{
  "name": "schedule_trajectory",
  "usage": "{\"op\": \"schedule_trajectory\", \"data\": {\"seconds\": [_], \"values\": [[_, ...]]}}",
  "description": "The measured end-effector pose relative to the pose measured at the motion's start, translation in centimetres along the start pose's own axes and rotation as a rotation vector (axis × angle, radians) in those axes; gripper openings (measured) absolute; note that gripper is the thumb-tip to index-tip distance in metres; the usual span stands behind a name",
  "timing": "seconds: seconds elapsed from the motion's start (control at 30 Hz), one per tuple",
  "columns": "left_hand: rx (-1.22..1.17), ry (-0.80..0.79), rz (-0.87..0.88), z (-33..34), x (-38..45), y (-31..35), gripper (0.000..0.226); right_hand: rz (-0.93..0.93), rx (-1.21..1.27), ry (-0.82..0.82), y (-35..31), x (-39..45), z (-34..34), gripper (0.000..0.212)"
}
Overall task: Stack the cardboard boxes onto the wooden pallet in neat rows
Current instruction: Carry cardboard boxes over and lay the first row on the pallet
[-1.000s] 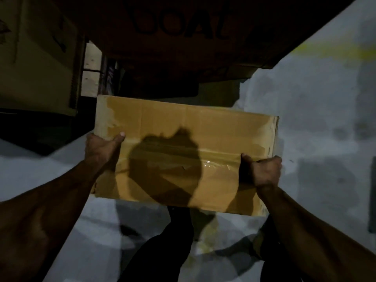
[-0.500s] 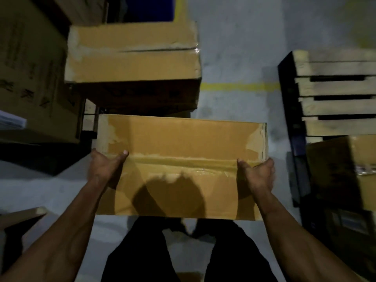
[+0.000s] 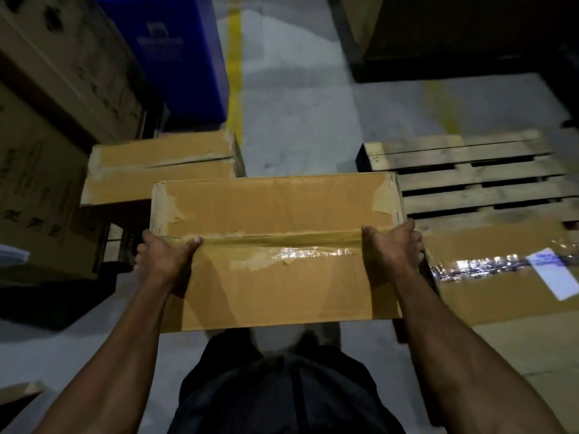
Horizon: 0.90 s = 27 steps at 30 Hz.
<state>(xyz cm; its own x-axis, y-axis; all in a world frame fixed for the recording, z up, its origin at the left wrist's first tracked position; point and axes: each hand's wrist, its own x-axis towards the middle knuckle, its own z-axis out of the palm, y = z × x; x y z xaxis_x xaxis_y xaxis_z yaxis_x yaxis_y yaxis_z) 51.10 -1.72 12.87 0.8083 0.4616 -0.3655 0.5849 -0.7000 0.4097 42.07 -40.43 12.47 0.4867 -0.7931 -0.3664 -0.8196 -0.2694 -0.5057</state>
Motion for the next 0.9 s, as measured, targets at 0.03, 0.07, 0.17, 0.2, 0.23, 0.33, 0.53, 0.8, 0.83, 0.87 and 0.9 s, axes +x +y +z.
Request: {"op": "schedule_trajectory", "data": {"seconds": [0.03,0.07,0.17,0.2,0.23,0.33,0.53,0.8,0.83,0.87,0.9], "values": [[0.000,0.021,0.018,0.1,-0.3,1.2,0.106,-0.002,0.009,0.005,-0.3,0.6,-1.0,0.101],[0.002,0.042,0.035,0.1,-0.6,2.4,0.104,-0.004,0.017,0.010,-0.6,1.2,-1.9,0.102],[0.016,0.069,0.061,0.5,-0.9,6.1,0.097,0.003,0.030,0.038,-1.5,3.2,-4.1,0.101],[0.018,0.070,0.066,0.8,-0.7,7.3,0.095,0.012,0.033,0.046,-1.8,3.9,-4.7,0.099],[0.018,0.072,0.073,1.1,-0.4,8.5,0.092,0.022,0.034,0.056,-2.1,4.7,-5.3,0.098],[0.010,0.075,0.112,2.7,0.8,12.4,0.086,0.050,0.043,0.087,-3.1,7.2,-6.5,0.096],[0.022,0.027,0.197,7.6,5.1,21.5,0.083,0.141,0.052,0.138,-4.7,14.1,-7.1,0.093],[0.044,-0.084,0.215,14.2,11.9,35.5,0.086,0.289,0.083,0.199,-9.3,24.5,-7.7,0.099],[0.050,-0.107,0.221,14.7,12.1,36.9,0.093,0.297,0.082,0.203,-9.8,25.5,-7.9,0.100],[0.065,-0.134,0.230,15.0,12.3,38.3,0.101,0.307,0.078,0.207,-10.3,26.6,-8.1,0.101],[0.086,-0.162,0.240,15.3,12.4,39.6,0.107,0.318,0.071,0.213,-10.7,27.6,-8.2,0.103]]}}
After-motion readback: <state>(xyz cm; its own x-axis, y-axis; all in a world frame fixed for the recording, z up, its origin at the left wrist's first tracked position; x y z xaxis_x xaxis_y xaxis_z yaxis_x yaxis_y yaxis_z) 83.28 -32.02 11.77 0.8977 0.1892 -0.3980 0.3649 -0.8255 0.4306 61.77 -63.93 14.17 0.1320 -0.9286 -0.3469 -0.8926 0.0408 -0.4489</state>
